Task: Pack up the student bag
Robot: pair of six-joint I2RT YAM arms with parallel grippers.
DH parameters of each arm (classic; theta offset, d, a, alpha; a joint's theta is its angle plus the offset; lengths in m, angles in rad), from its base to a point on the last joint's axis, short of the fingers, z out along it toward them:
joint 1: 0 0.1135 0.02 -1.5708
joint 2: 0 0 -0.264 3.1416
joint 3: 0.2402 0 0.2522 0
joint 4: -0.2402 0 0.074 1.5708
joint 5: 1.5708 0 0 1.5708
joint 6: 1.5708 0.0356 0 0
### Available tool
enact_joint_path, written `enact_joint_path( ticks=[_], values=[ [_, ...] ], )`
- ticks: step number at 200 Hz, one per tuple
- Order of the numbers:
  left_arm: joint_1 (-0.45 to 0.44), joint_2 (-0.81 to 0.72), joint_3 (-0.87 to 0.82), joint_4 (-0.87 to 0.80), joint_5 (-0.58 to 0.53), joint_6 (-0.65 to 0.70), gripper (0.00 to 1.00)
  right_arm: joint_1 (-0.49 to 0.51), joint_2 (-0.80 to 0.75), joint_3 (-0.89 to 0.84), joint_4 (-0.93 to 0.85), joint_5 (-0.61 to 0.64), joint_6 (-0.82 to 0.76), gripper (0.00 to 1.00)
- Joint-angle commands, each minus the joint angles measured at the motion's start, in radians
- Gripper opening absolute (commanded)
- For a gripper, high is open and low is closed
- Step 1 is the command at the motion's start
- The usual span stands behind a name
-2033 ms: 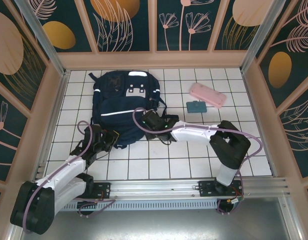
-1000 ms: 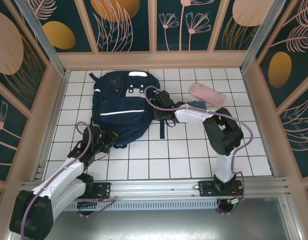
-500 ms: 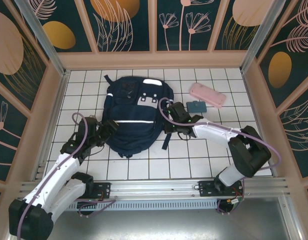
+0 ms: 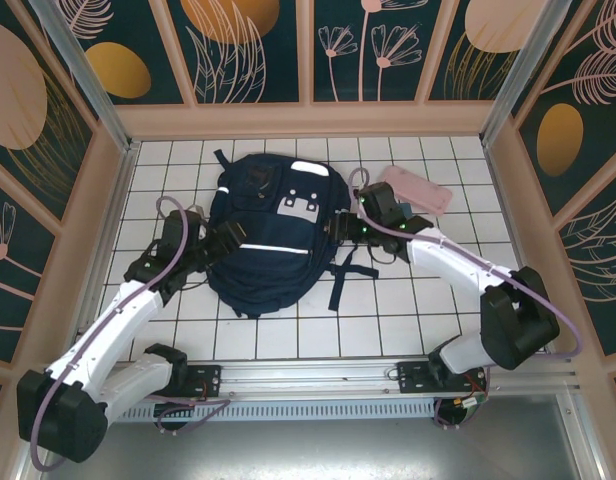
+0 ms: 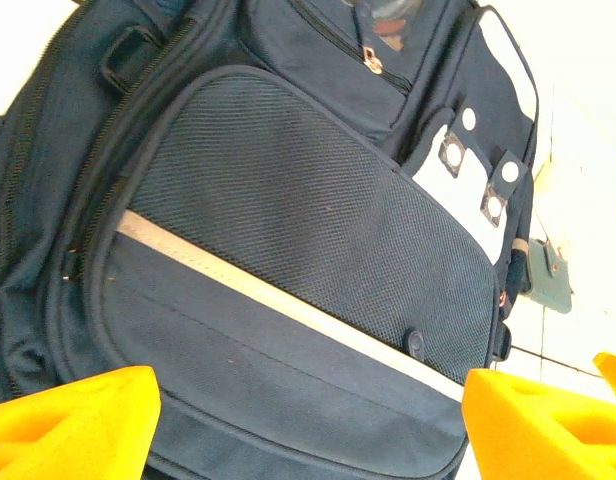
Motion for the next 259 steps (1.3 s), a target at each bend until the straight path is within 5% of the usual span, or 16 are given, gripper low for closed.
enact_joint_path(
  ticks=[1, 42, 84, 133, 165, 229, 259],
  values=[
    [-0.071, 0.055, 0.06, 0.001, -0.07, 0.036, 0.78, -0.047, 0.102, 0.101, 0.037, -0.154, 0.033, 0.55],
    [-0.174, 0.17, 0.117, 0.025, -0.108, 0.045, 0.74, -0.057, 0.275, 0.237, -0.036, -0.174, -0.096, 0.42],
    [-0.205, 0.247, 0.145, 0.044, -0.11, 0.059, 0.74, -0.091, 0.355, 0.28, -0.112, -0.261, -0.393, 0.46],
    [-0.208, 0.286, 0.146, 0.077, -0.094, 0.06, 0.74, -0.115, 0.408, 0.295, -0.188, -0.387, -0.522, 0.58],
    [-0.209, 0.3, 0.141, 0.091, -0.088, 0.066, 0.75, -0.113, 0.411, 0.292, -0.184, -0.415, -0.541, 0.56],
    [-0.209, 0.342, 0.161, 0.118, -0.078, 0.076, 0.75, -0.099, 0.399, 0.292, -0.194, -0.404, -0.537, 0.23],
    [-0.209, 0.408, 0.21, 0.146, -0.084, 0.093, 0.72, -0.075, 0.377, 0.266, -0.194, -0.399, -0.551, 0.25]
  ],
)
